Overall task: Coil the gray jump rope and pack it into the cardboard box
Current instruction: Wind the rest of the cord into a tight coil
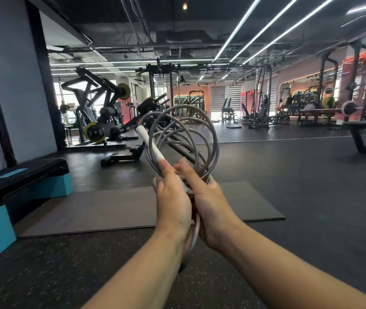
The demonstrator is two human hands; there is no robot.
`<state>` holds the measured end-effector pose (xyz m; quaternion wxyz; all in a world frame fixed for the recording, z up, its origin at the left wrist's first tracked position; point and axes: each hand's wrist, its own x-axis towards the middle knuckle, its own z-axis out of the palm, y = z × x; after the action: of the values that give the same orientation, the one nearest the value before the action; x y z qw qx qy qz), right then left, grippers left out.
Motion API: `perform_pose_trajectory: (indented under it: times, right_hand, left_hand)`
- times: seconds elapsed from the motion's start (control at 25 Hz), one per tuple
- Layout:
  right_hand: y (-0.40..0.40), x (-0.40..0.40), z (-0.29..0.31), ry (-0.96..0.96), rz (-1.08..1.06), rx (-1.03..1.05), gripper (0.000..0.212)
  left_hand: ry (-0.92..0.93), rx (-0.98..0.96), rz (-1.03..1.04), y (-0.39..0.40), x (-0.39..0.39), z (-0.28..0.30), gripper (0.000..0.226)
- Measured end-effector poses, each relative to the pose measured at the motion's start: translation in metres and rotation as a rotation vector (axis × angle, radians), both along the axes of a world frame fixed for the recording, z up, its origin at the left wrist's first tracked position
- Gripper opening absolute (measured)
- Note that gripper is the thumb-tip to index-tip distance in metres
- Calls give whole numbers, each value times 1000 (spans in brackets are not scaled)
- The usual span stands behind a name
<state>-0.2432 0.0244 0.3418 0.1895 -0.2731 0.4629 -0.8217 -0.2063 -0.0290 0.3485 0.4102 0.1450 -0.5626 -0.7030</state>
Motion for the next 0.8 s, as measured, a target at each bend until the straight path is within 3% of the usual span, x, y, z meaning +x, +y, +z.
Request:
perform_pose_trajectory:
  times: [0.12,0.24,0.32,0.36,0.52,0.56,0.64,0.68,0.76,0.8]
  right_hand:
    - [-9,6,-9,-16,-87,52,38]
    - [-11,7,-11,11,-129,77,35]
    - [-9,4,-13,61,-211,89,32]
    - [-6,1,-14,97,-255,109,30]
    - [13,-7,-11,242,-259,210,25]
    - [20,-10,-8,321,-259,263,24]
    - [35,-23,1,535,-269,468,24]
    - [42,-30,7,660,-272,607,24]
    - [54,-40,22,908,-276,865,25]
    - [58,-42,30,1011,-280,964,25]
  left_hand:
    - [-77,-94,125,-1,-1,-4,80]
    - [-158,-255,179,-4,0,-8,95]
    - [-263,-370,169,-8,1,-15,75]
    - [-299,-342,104,-8,2,-18,61]
    - [-278,-121,-124,-10,13,-27,53]
    - [-299,-87,-82,-11,17,-25,59]
    - [-356,-111,143,-17,29,-10,105]
    - [-366,-299,319,-24,36,-3,121]
    - [-329,-1100,567,-34,48,12,119]
    - [-346,-1507,571,-34,50,24,108]
